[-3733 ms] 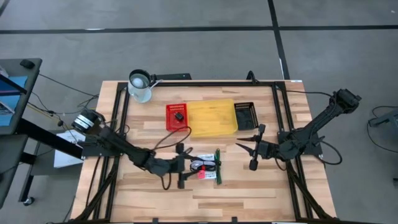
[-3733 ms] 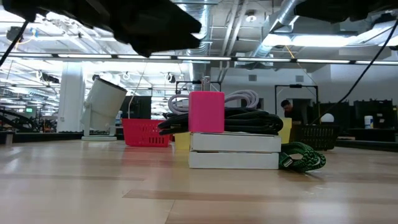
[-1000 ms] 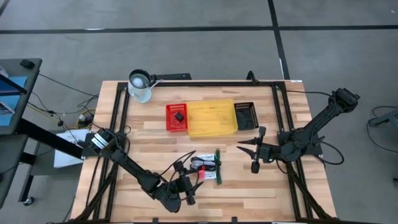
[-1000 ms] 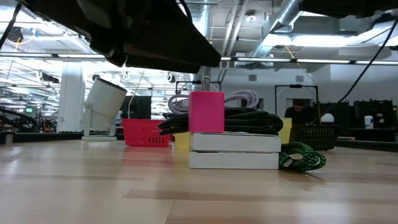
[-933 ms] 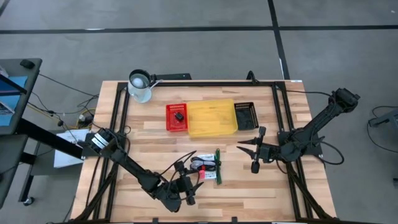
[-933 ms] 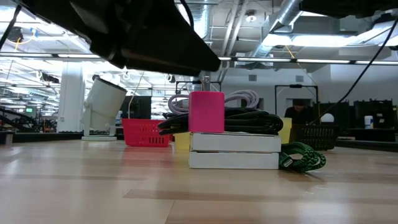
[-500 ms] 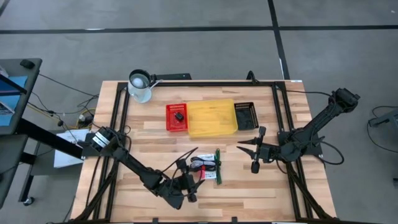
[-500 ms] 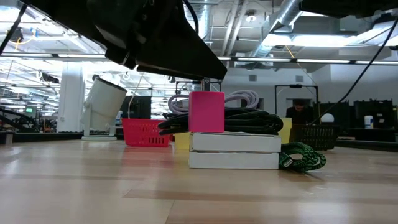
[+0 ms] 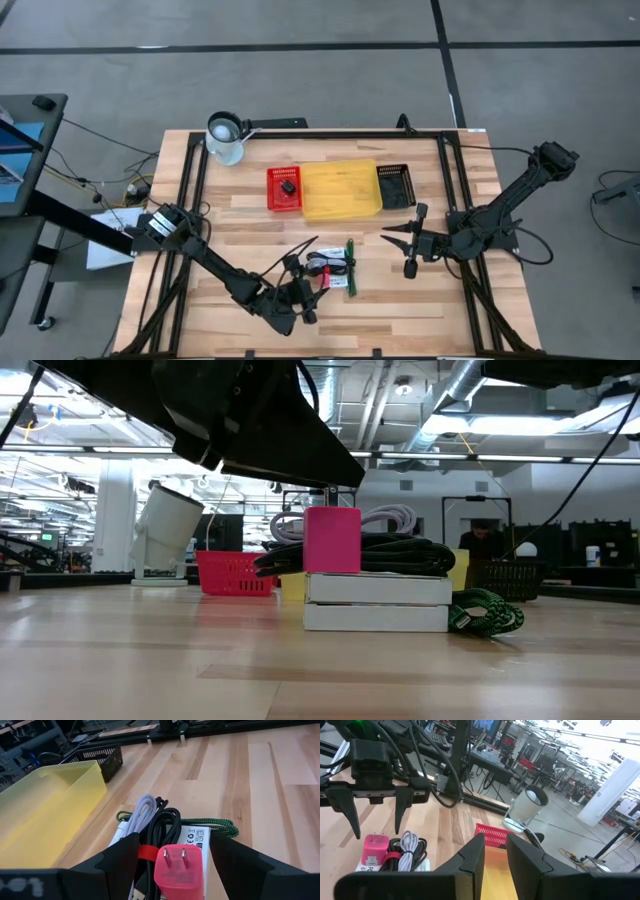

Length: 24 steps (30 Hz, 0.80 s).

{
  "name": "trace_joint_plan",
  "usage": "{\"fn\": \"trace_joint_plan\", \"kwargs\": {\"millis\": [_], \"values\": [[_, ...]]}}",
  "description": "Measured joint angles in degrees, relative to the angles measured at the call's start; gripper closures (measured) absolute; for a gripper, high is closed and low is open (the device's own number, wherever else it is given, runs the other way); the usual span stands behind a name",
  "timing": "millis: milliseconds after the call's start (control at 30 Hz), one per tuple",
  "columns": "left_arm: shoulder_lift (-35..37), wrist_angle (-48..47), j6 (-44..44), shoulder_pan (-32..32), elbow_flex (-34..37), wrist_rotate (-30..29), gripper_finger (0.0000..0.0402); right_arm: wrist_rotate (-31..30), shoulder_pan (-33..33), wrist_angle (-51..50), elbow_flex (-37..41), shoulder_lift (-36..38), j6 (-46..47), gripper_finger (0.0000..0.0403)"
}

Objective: Pick and place items into bin
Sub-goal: Put the pink charger adapter into the red bin

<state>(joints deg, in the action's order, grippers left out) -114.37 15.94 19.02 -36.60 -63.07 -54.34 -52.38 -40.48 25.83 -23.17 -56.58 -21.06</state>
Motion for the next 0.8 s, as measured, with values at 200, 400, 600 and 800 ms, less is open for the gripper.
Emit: {"fn": "trace_joint_plan", "kwargs": {"millis": [200,400,600,800], "values": [[0.14,-0.09,0.53,0.09,0.0,1.51,0.0166,0.0,-0.01,-0.01,-0.01,0.0,0.0,0.0326],[1.72,-0.28,0.7,0.17,0.64,3.18,0.0166,0.0,-0.01,-0.03,-0.01,0.0,0.01,0.0326],[1.68,-1.24,1.2,0.39,0.7,4.1,0.0166,0.0,0.0,-0.03,-0.01,0.0,0.02,0.0326],[1.68,-1.57,1.43,1.23,0.7,5.88,0.0166,0.0,-0.01,-0.03,0.0,0.0,0.01,0.0326]]}}
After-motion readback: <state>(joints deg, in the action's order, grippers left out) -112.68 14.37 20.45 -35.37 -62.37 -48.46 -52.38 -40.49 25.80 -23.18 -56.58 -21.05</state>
